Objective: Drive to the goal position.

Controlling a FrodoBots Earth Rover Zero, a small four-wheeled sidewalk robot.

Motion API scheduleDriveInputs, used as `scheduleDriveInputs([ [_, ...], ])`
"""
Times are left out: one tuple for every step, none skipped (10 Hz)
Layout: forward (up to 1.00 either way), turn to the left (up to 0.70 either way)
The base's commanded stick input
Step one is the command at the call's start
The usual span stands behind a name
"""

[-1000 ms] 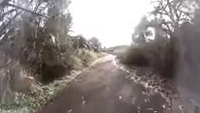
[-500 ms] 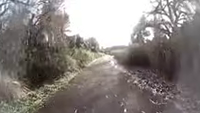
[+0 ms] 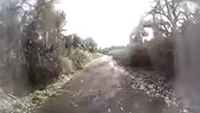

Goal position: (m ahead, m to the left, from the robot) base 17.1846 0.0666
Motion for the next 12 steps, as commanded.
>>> scheduleDriveInputs([
  [0.70, 0.00],
  [0.70, 0.00],
  [0.70, 0.00],
  [0.70, 0.00],
  [0.70, 0.00],
  [0.70, 0.00],
  [0.70, 0.00],
  [0.70, 0.00],
  [0.70, 0.00],
  [0.70, 0.00],
  [0.70, 0.00],
  [0.70, -0.13],
])
